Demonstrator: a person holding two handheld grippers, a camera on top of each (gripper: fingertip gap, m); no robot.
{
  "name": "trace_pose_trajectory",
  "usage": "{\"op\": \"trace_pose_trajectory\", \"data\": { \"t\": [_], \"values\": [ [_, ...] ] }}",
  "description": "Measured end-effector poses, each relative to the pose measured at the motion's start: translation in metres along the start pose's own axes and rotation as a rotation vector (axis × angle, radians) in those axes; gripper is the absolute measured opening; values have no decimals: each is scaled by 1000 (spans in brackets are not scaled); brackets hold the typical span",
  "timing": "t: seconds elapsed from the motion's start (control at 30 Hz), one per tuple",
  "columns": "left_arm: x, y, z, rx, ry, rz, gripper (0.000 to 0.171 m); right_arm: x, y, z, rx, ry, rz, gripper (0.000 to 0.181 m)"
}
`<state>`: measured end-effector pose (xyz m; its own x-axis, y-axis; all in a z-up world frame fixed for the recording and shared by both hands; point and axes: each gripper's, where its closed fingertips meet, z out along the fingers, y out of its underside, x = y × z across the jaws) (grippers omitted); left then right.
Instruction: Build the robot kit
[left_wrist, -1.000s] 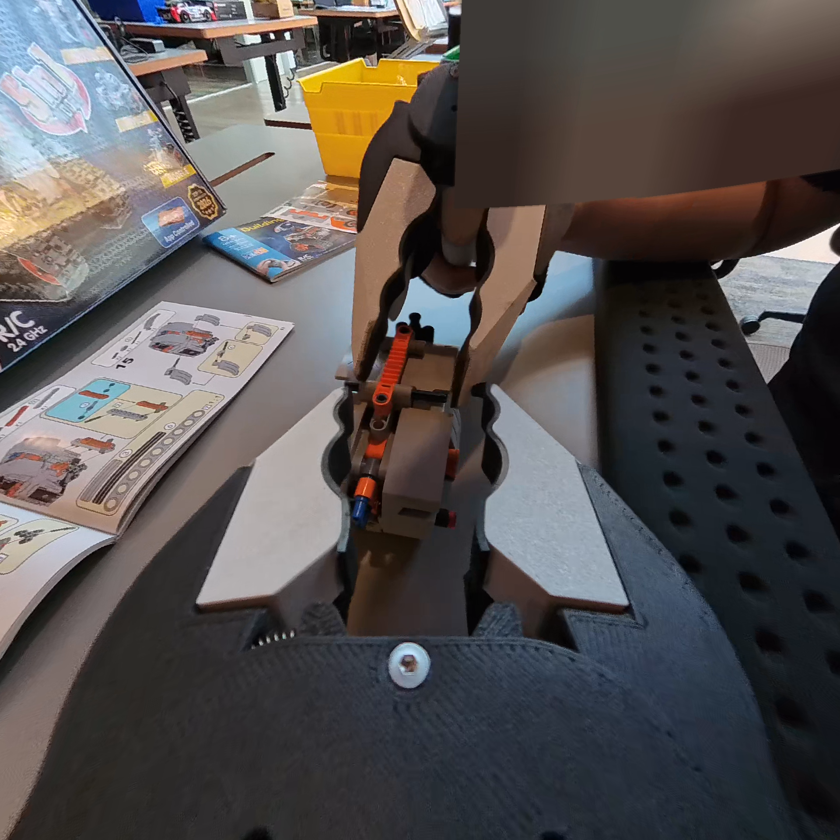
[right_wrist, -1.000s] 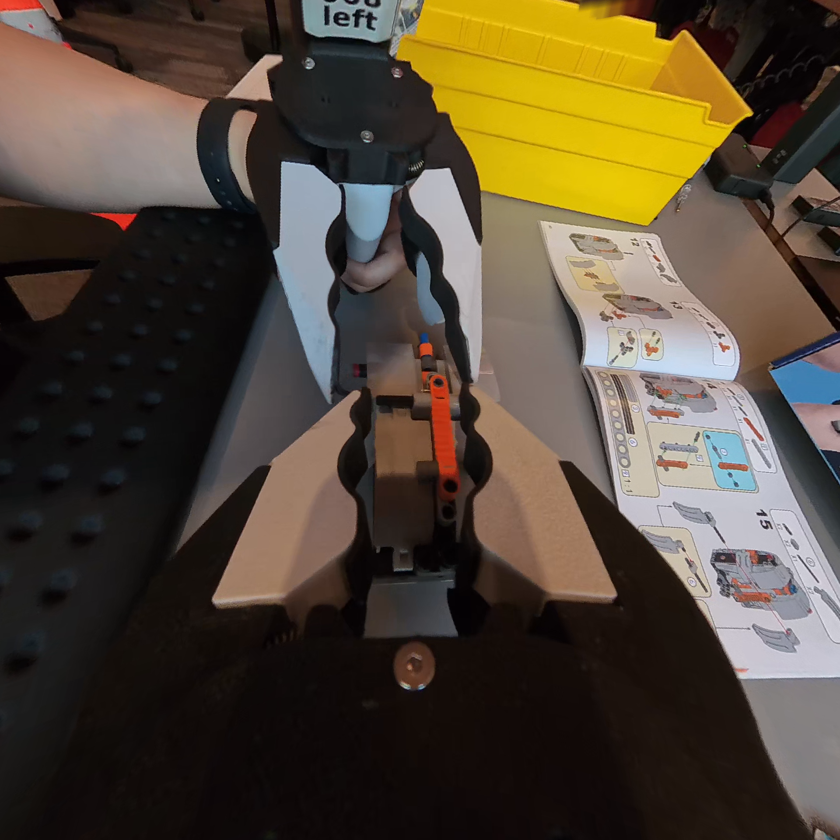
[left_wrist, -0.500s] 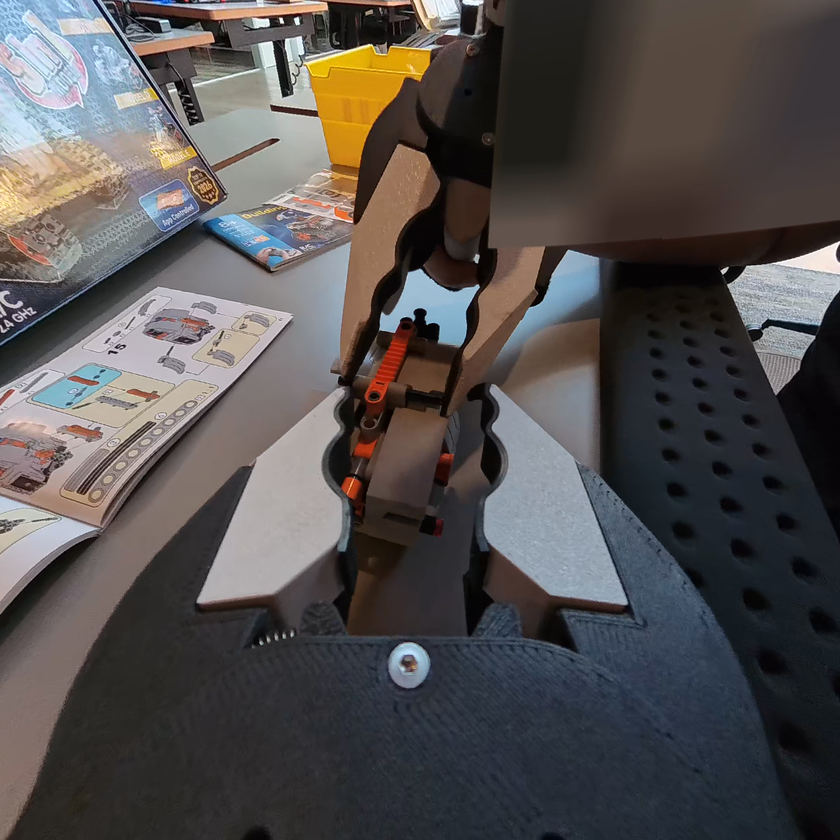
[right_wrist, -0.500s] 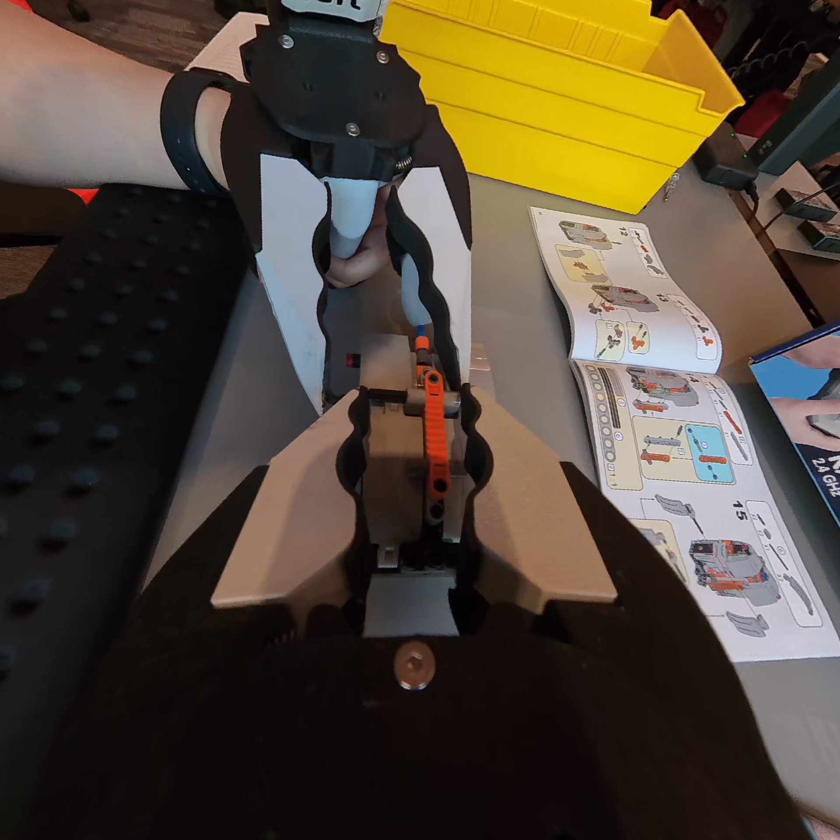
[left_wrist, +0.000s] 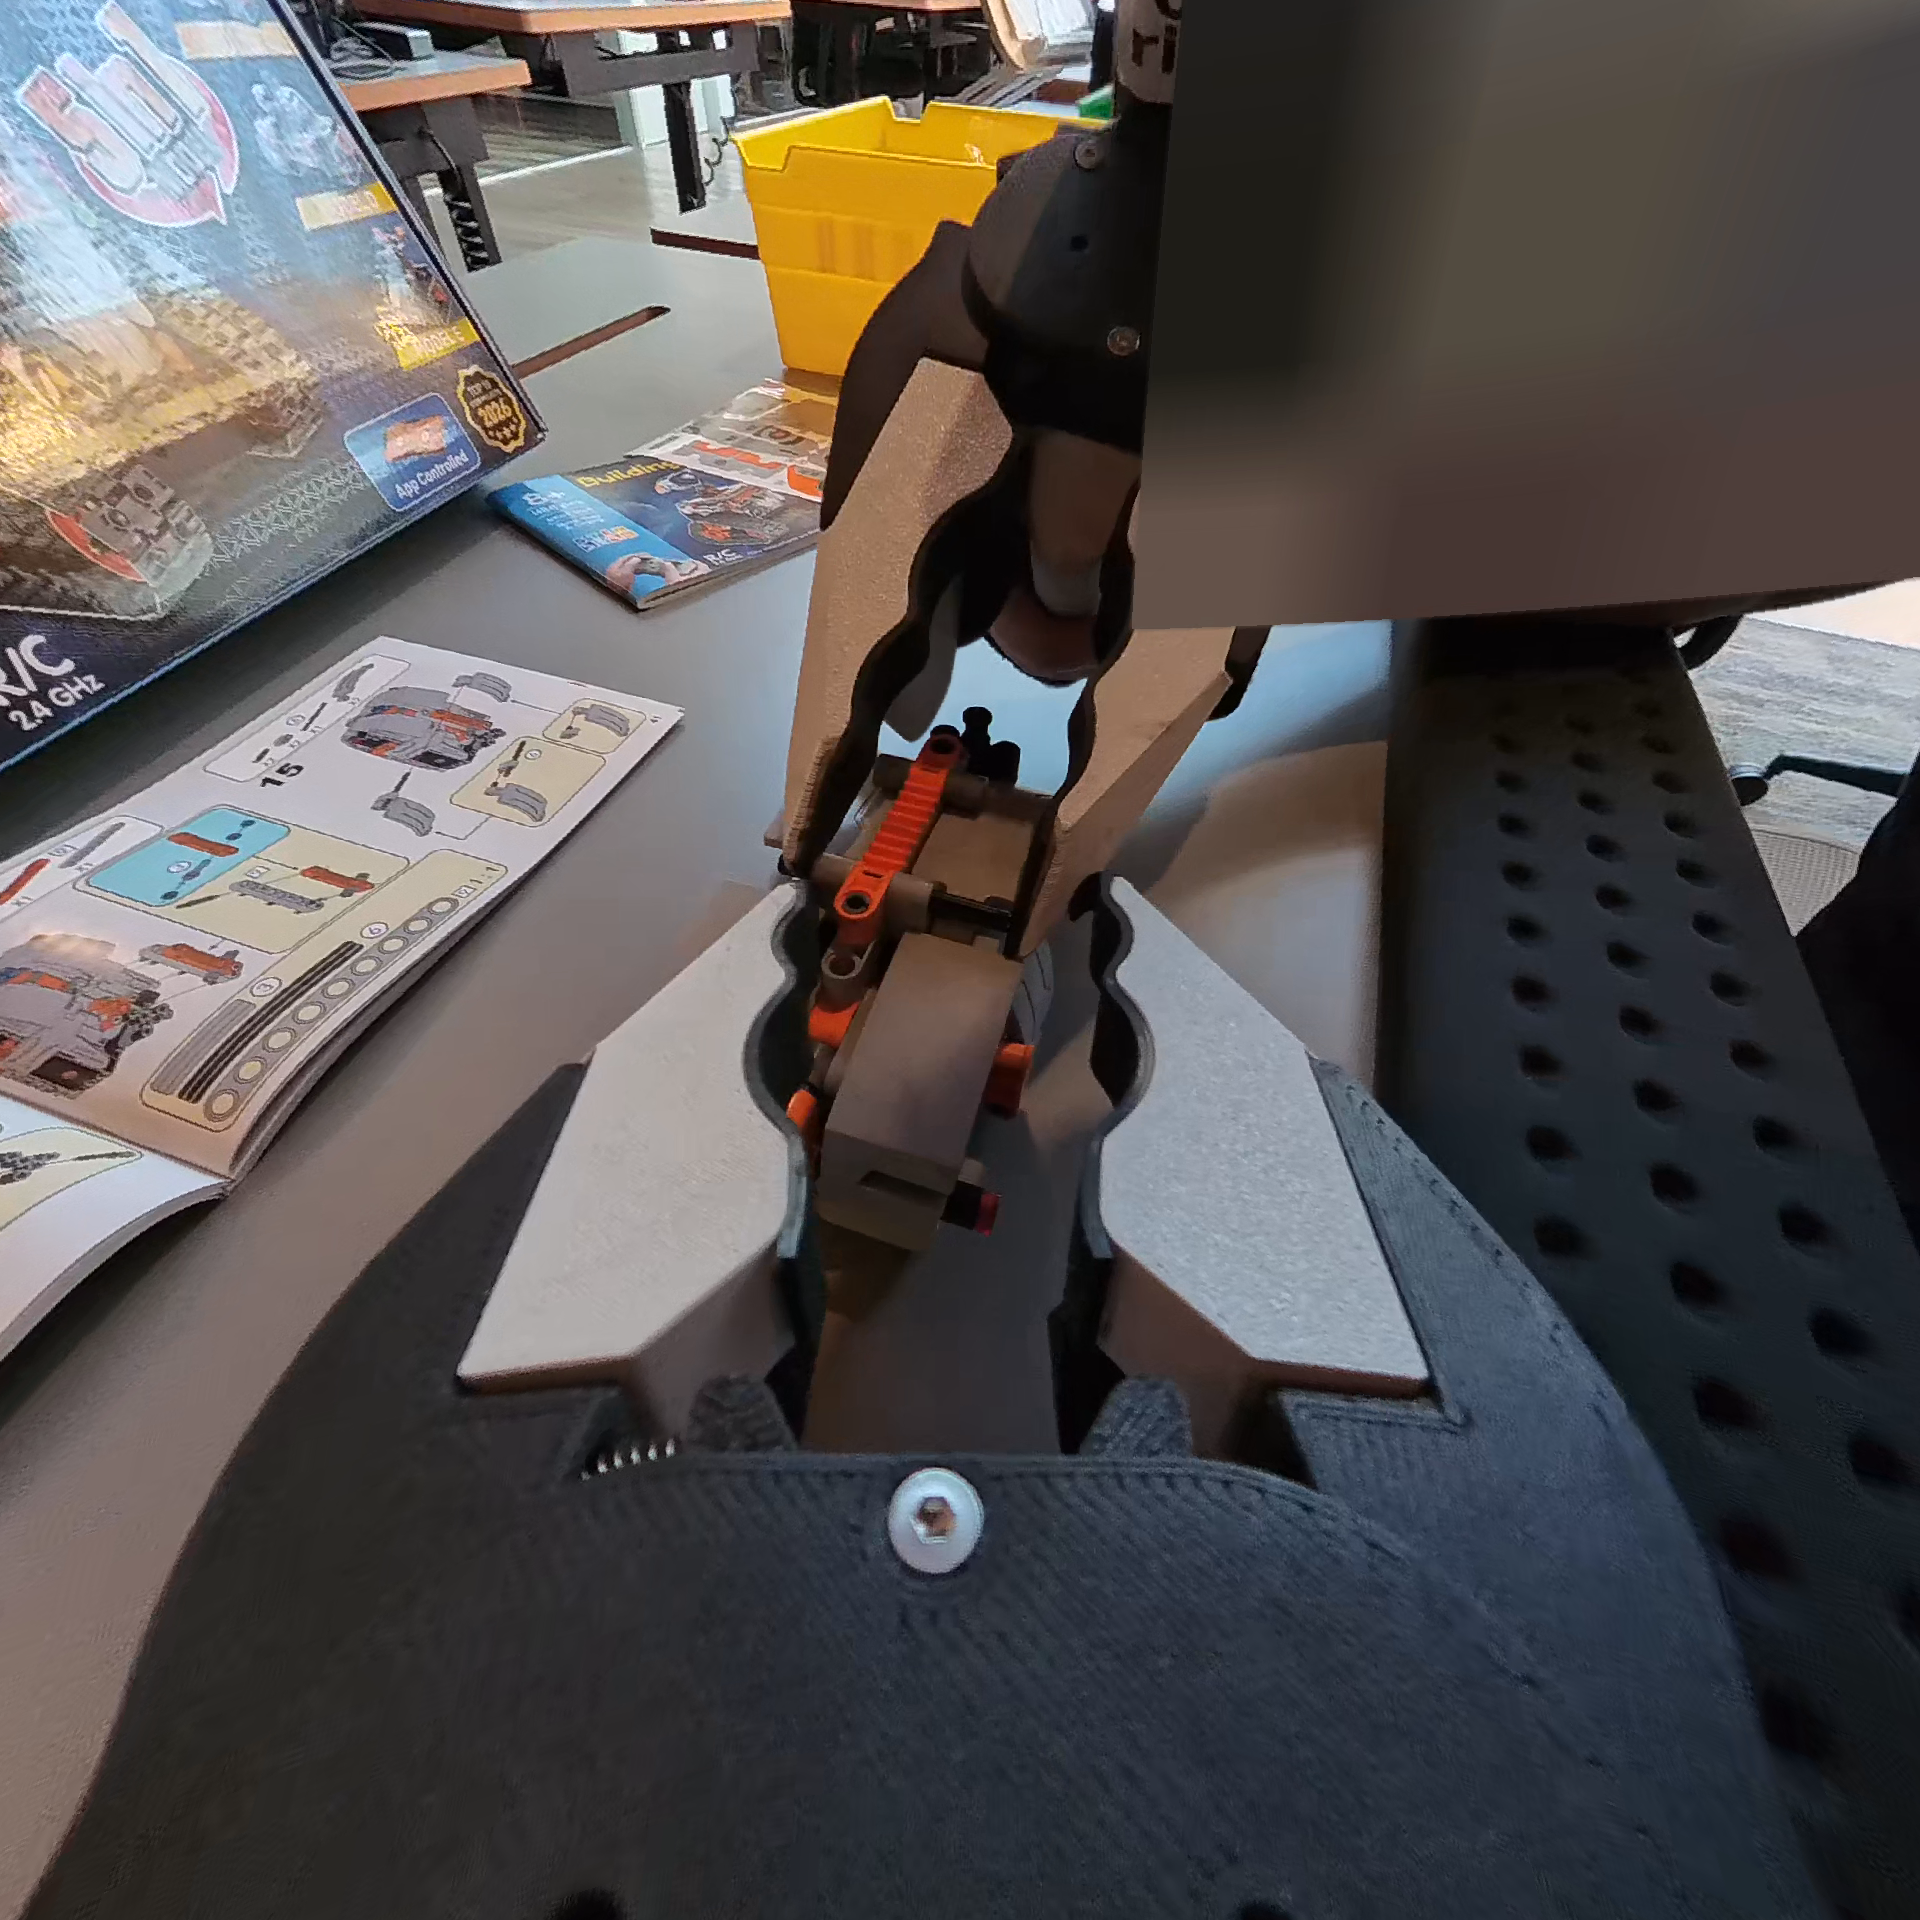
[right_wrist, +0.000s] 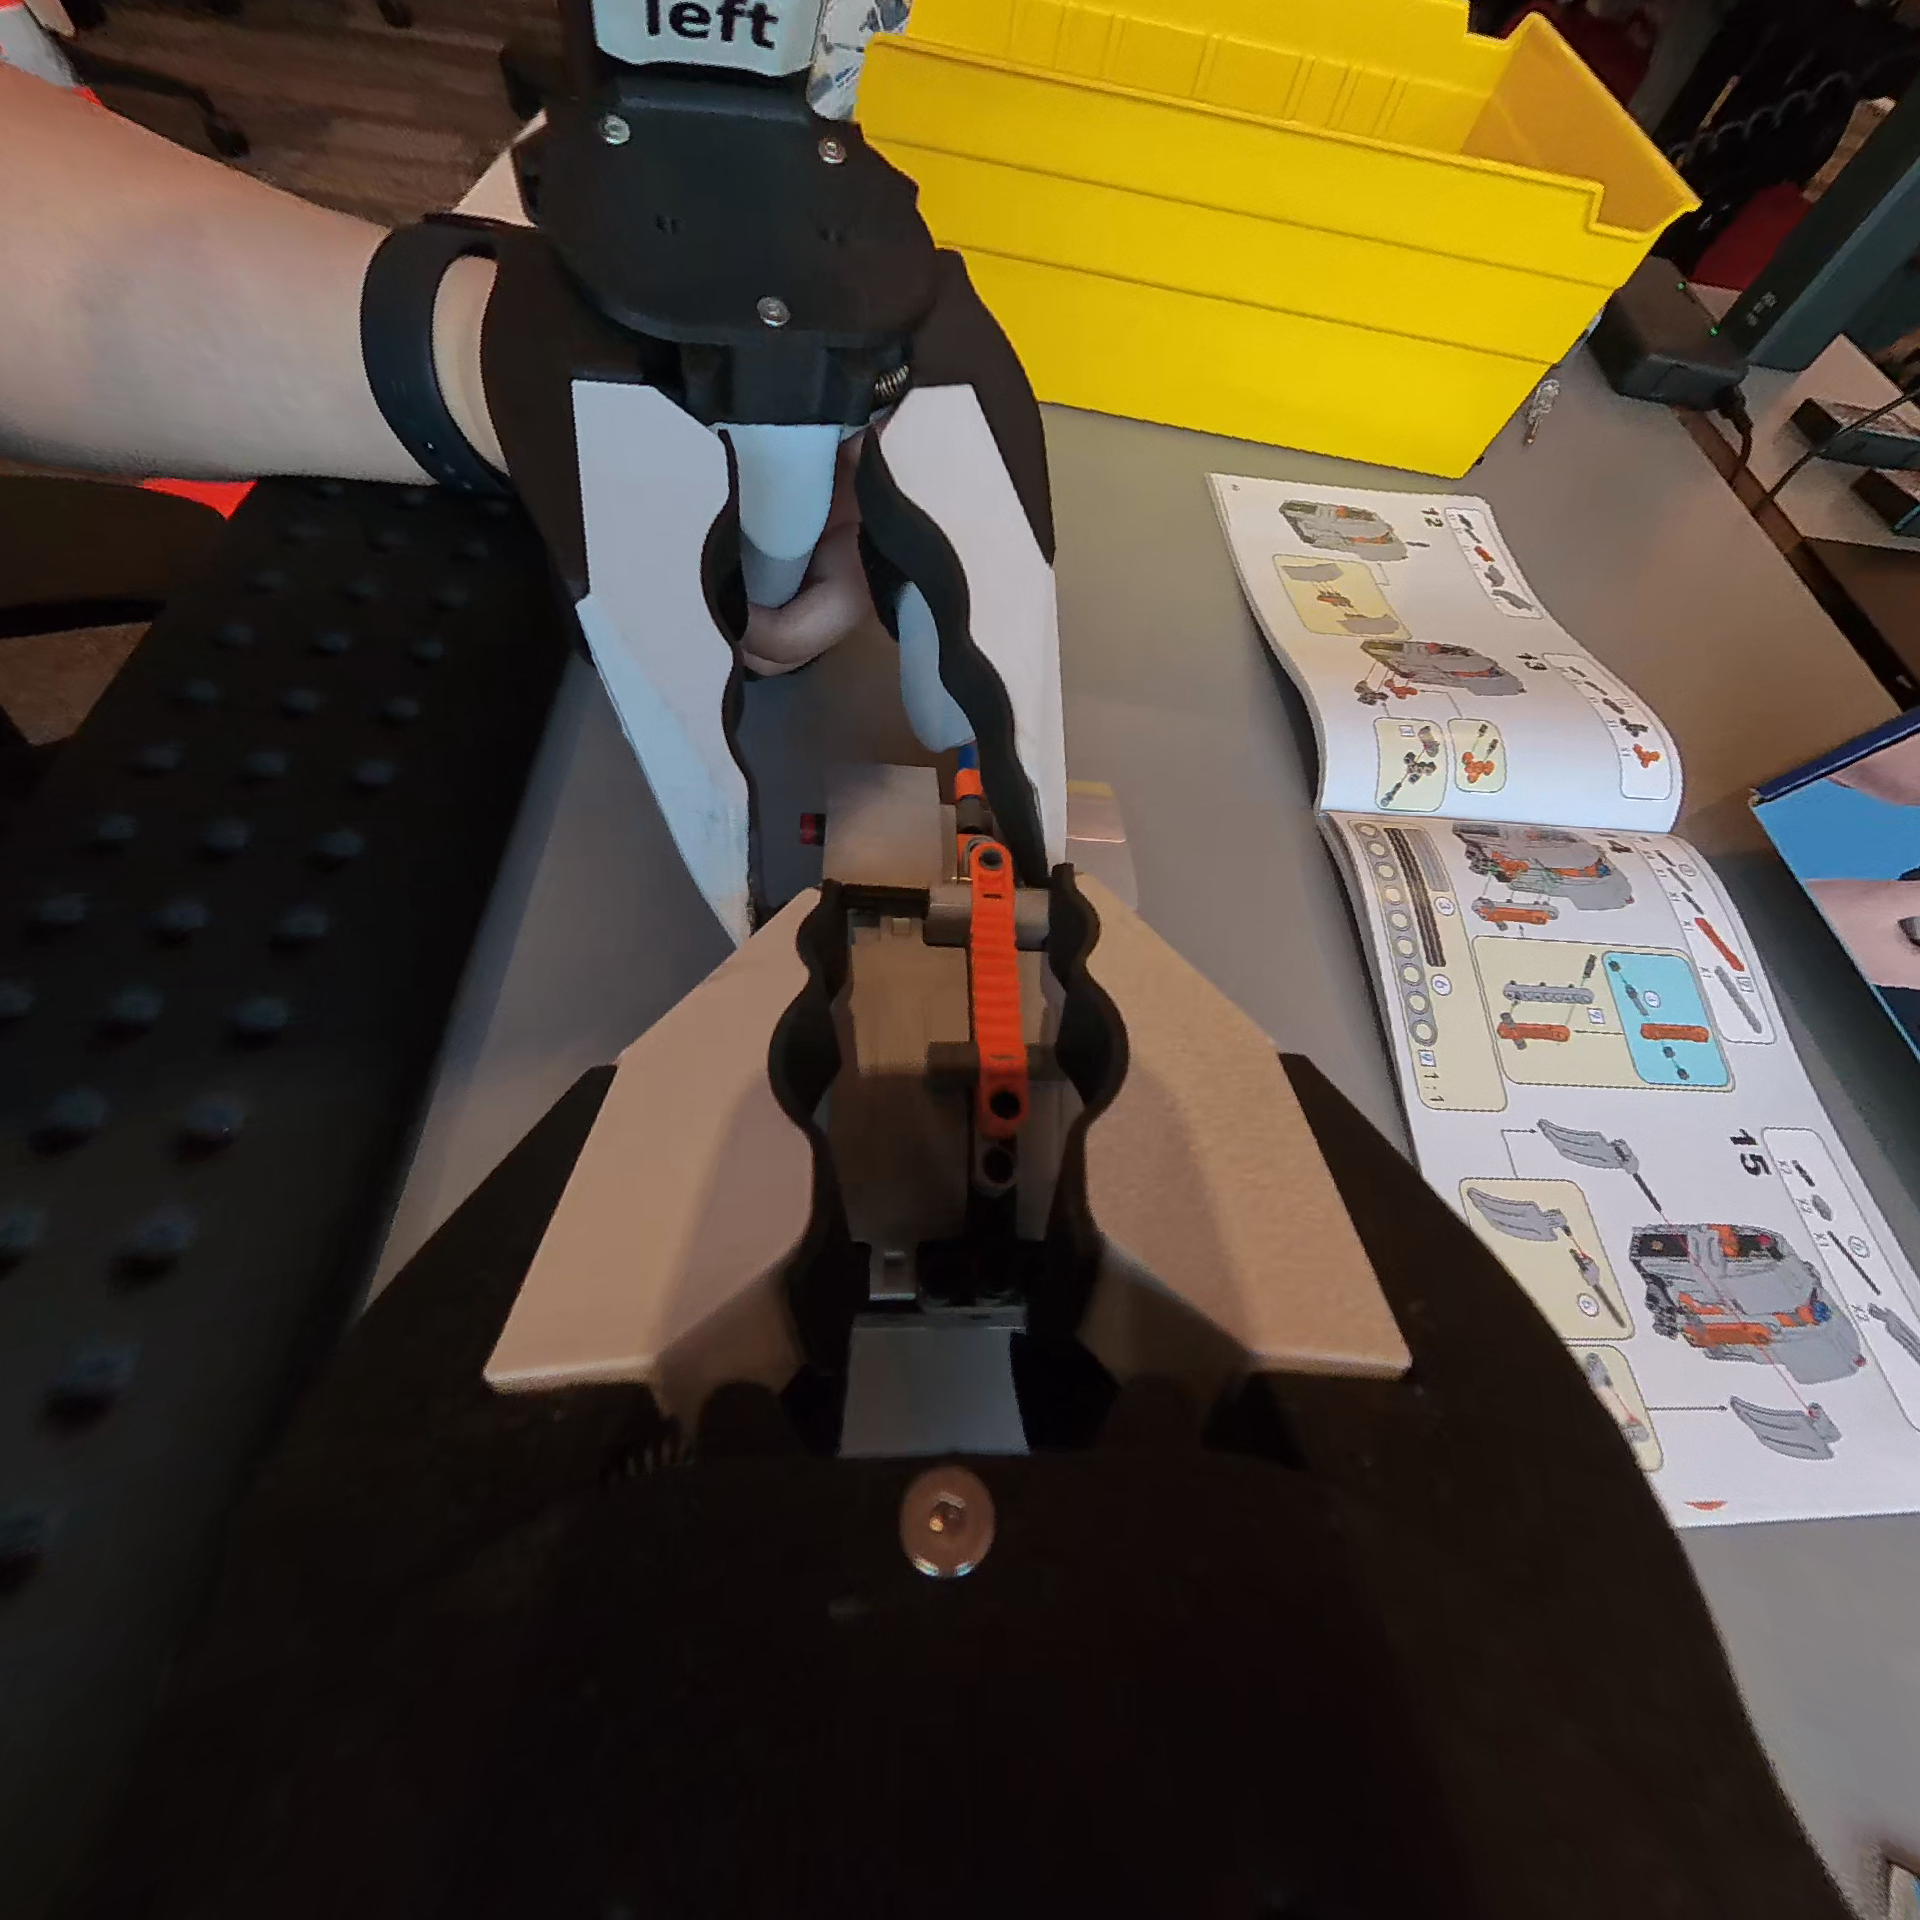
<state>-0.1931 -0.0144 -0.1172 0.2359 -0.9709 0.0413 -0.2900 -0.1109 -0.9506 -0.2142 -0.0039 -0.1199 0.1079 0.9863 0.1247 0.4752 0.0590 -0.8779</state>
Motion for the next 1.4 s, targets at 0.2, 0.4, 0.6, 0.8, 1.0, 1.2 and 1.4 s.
{"op": "trace_pose_trajectory", "data": {
  "t": [0.2,0.4,0.6,0.8,1.0,1.2,1.4],
  "values": [
    [1,1,0,-1,-20,11,46,0,0,0,-2,11,2,38],
    [1,1,0,-3,-23,13,46,0,0,-1,-4,9,8,37],
    [1,1,0,-3,-25,13,46,0,0,-1,-11,5,9,37],
    [0,1,0,-4,-26,14,46,0,0,-1,-15,2,10,37],
    [0,1,1,-4,-22,11,45,0,0,-1,-14,1,13,36],
    [0,1,1,-4,-20,8,45,1,-1,-1,-16,0,17,36],
    [0,0,1,-2,-7,-5,45,1,-1,-1,-1,8,25,36]
  ]
}}
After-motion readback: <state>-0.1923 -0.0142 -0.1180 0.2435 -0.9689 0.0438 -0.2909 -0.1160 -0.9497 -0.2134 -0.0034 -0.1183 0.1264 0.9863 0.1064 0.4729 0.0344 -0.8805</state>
